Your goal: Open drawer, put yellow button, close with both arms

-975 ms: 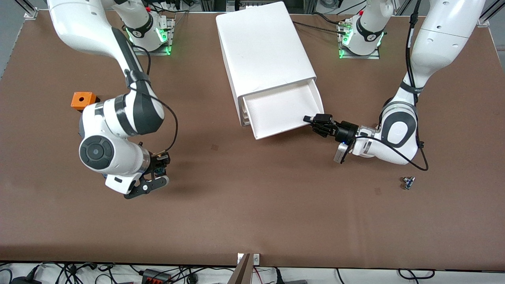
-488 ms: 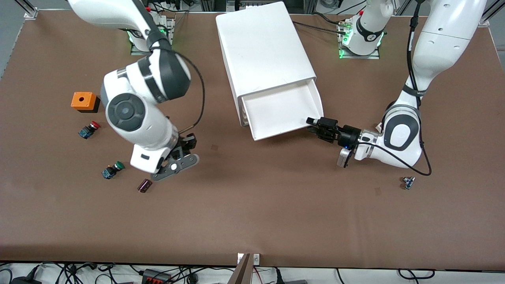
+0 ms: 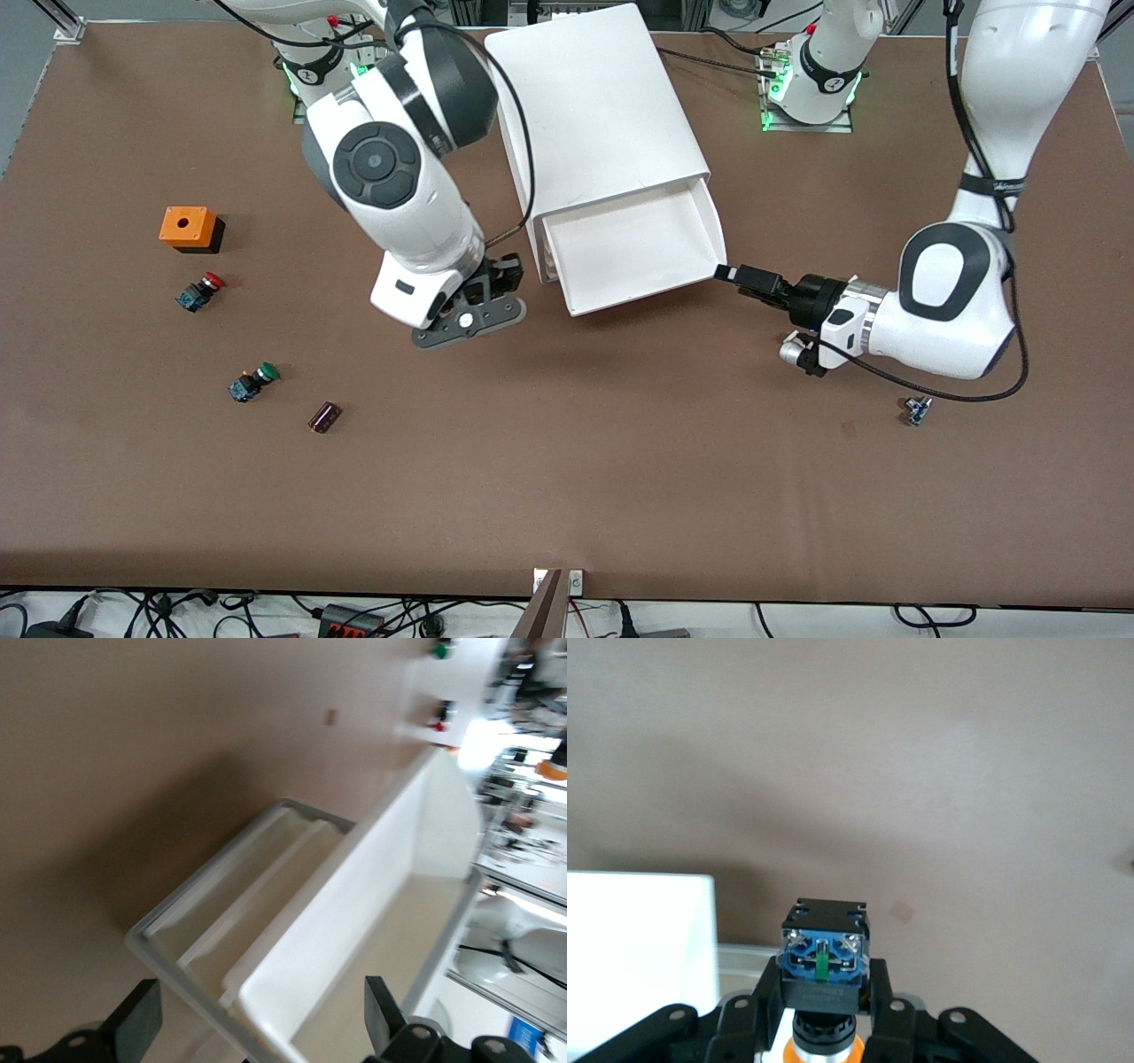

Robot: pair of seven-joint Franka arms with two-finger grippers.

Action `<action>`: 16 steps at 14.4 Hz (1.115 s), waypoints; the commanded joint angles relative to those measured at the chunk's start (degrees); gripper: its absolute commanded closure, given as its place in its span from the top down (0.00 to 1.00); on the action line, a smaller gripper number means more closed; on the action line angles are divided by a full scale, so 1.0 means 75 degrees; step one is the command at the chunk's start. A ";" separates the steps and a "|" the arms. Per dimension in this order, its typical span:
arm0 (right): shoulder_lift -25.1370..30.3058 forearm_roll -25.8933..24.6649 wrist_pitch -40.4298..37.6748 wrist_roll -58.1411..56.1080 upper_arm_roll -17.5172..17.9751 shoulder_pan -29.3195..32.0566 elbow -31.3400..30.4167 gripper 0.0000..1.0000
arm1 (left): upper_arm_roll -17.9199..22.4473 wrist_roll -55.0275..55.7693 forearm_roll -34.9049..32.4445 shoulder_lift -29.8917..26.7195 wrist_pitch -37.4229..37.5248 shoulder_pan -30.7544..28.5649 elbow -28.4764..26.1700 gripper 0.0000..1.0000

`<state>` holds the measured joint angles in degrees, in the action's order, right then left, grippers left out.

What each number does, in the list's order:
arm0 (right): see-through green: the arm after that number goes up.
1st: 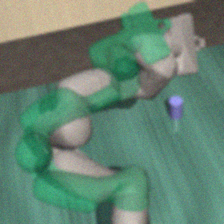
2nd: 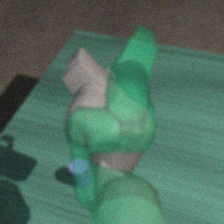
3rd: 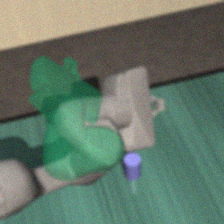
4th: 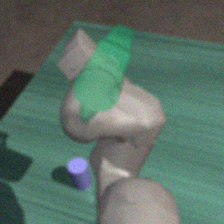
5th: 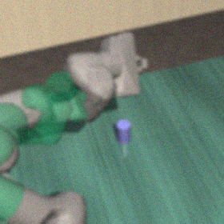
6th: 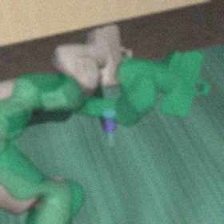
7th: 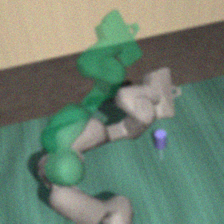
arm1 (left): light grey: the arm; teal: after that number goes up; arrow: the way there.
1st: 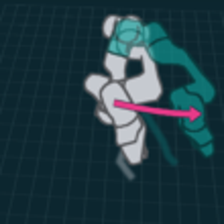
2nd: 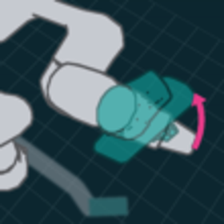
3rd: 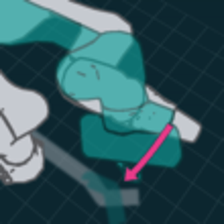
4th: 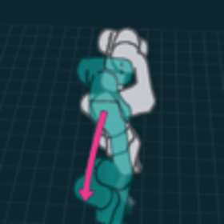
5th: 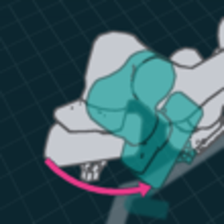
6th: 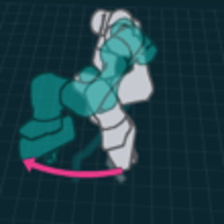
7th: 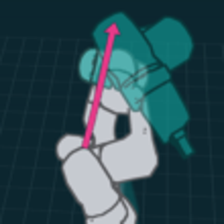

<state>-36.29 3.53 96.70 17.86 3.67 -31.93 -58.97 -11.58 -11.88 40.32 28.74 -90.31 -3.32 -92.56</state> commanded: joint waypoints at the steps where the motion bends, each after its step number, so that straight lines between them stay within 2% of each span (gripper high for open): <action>1: 0.0010 0.0103 -0.0039 0.0896 0.0248 -0.0311 0.0139 0.00 | -0.0038 0.1463 -0.1527 -0.0141 0.0636 0.0090 0.0807 1.00; 3: -0.0037 0.0115 0.0242 0.1517 0.0680 -0.0417 0.0128 0.00 | -0.0143 0.2167 -0.3072 -0.0187 0.0977 0.0137 0.1125 1.00; 5: -0.0072 0.0115 0.0523 0.2198 0.0729 -0.0569 0.0139 0.00 | -0.0167 0.2322 -0.4641 -0.0362 0.1002 0.0394 0.1126 1.00; 7: -0.0072 0.0115 0.0653 0.2306 0.0741 -0.0687 0.0140 0.00 | -0.0190 0.2322 -0.6666 -0.0480 0.0991 0.0745 0.1137 1.00; 8: -0.0084 0.0103 0.0735 0.2317 0.0706 -0.0827 0.0140 0.00 | -0.0202 0.2322 -0.7350 -0.0480 0.0990 0.0909 0.1173 1.00; 12: -0.0329 0.0115 0.1531 0.2481 0.0752 -0.1108 0.0140 0.00 | -0.0155 0.2299 -0.7544 -0.0457 0.1026 0.1017 0.2062 1.00; 16: -0.0587 0.0033 0.1603 0.2610 0.0682 -0.1449 0.0116 0.00 | -0.0144 0.2357 -0.6517 -0.0655 0.1224 0.0783 0.2298 1.00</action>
<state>-39.86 4.02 108.75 36.13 8.91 -41.96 -58.99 -12.80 5.32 -12.57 25.08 -82.96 3.81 -76.39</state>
